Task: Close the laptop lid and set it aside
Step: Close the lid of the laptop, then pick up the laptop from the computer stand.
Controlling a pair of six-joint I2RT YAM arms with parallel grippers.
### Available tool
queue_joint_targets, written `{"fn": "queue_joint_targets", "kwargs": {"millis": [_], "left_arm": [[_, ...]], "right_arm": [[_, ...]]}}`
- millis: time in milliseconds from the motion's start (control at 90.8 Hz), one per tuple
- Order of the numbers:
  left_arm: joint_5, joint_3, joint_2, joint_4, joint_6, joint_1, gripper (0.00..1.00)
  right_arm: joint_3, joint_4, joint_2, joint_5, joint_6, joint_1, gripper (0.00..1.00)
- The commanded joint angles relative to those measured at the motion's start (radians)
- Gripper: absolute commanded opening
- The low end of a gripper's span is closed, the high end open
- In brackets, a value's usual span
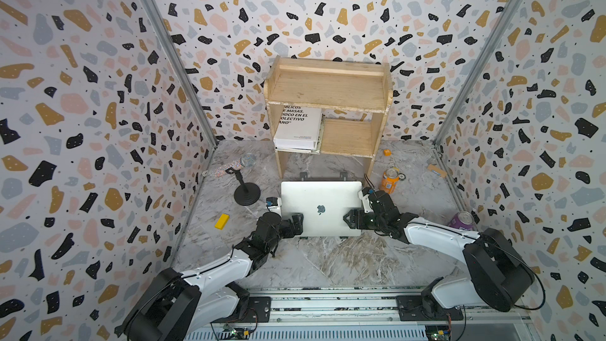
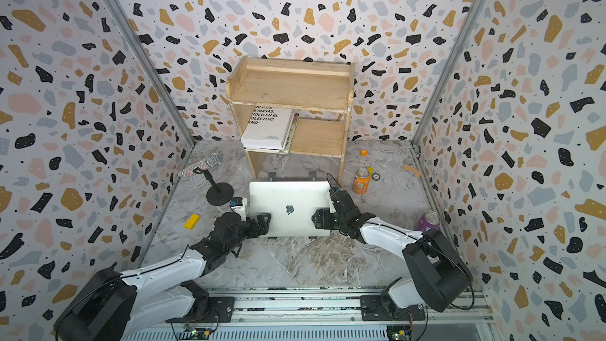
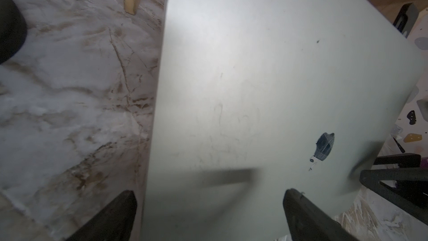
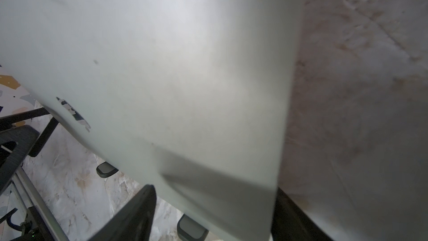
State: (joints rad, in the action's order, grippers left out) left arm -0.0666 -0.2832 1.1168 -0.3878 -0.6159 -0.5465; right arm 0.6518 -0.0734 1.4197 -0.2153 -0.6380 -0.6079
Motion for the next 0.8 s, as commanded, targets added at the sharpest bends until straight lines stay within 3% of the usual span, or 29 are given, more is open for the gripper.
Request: {"fn": "queue_joint_targets", "kwargs": {"millis": [0,793], "left_arm": [[0.04,0.0,0.01,-0.037,0.002,-0.006,1.0],[0.139,-0.043,0.06,-0.083,-0.018,-0.006,0.99]], "right_arm": [[-0.006,-0.035,-0.025,-0.034,-0.012,-0.001,0.77],[0.018,-0.034,-0.012,-0.072,-0.001,-0.001,0.69]]}}
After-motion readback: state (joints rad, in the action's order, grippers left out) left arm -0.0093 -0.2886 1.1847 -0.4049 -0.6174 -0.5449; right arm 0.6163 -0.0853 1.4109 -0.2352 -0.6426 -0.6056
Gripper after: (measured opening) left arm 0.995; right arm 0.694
